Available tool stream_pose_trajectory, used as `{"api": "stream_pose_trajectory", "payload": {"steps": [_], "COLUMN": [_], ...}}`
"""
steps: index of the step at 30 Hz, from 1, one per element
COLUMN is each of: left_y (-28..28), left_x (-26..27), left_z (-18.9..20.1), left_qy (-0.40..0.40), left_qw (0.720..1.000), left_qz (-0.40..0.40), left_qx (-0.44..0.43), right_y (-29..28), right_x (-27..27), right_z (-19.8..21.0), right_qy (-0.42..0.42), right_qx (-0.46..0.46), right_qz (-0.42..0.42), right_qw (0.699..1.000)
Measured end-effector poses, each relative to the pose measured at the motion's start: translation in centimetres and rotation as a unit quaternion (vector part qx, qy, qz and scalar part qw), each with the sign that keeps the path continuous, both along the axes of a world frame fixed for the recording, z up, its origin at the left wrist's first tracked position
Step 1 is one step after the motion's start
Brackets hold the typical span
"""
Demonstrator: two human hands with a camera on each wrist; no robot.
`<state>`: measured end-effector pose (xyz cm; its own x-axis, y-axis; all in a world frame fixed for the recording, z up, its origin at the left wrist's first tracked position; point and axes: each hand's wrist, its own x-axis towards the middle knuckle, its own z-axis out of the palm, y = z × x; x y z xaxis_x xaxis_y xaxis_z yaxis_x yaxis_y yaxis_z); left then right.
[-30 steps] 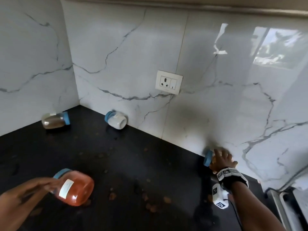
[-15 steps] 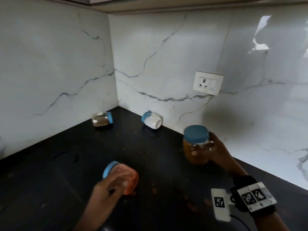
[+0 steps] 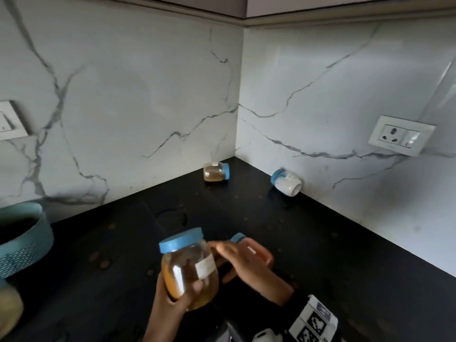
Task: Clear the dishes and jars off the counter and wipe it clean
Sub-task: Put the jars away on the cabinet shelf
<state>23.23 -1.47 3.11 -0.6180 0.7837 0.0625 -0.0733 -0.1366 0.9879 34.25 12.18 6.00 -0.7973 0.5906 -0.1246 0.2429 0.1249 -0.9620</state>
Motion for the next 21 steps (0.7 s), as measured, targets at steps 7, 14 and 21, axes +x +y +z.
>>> {"api": "stream_pose_trajectory", "payload": {"steps": [7,14,21], "left_y": [-2.8,-3.2,-1.3], "left_x": [-3.3,-4.2,-3.9], "left_z": [-0.6,1.1,3.2], "left_qy": [-0.065,-0.052,-0.066], "left_qw": [0.998,0.999,0.995], "left_qz": [0.021,0.001,-0.066], "left_qx": [-0.016,0.002,0.025], "right_y": [6.1,6.3,3.5], "right_x": [-0.9,-1.1,1.7], "right_z": [-6.1,-5.7,3.0], "right_qy": [-0.380,-0.328,-0.090], "right_qx": [0.355,0.338,0.323], "right_qz": [-0.100,-0.190,-0.286], "right_qw": [0.848,0.862,0.898]}}
